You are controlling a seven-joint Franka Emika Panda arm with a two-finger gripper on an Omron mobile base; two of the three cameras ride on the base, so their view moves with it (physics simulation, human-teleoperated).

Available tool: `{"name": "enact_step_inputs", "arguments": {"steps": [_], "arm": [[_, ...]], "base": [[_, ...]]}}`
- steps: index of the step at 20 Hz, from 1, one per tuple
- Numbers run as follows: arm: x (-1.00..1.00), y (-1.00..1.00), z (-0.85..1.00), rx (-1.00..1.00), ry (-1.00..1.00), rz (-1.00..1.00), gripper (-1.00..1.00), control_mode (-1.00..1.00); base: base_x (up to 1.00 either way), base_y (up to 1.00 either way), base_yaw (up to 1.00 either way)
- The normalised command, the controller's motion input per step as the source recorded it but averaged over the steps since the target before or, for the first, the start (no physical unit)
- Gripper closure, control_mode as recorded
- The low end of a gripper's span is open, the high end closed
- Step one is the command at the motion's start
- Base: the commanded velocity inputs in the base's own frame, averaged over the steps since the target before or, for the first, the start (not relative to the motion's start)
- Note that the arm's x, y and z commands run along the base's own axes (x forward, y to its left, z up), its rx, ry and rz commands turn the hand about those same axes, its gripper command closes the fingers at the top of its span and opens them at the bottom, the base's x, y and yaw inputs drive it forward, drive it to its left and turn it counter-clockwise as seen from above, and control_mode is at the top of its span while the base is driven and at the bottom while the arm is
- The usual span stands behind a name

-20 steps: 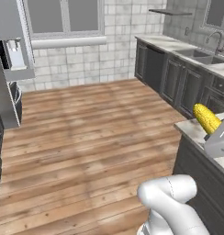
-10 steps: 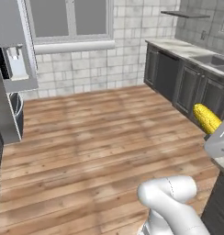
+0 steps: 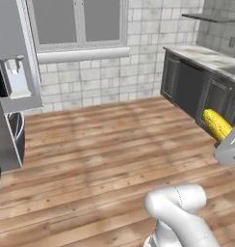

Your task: Transport the steak and corn to the fridge. Place the steak on the rack containing meat and place the corn on the rack containing the vegetable, ensuring meats and vegetables are on different racks.

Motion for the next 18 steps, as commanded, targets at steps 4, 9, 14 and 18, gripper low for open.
{"name": "enact_step_inputs", "arguments": {"steps": [4, 9, 14, 18], "arm": [[0.0, 0.0, 0.0, 0.0, 0.0, 0.0, 1.0, 1.0], [0.0, 0.0, 0.0, 0.0, 0.0, 0.0, 1.0, 1.0], [0.0, 0.0, 0.0, 0.0, 0.0, 0.0, 1.0, 1.0], [0.0, 0.0, 0.0, 0.0, 0.0, 0.0, 1.0, 1.0]], "base": [[1.0, 0.0, 0.0], [1.0, 0.0, 0.03], [1.0, -0.08, 0.16], [1.0, -0.11, 0.34]]}}
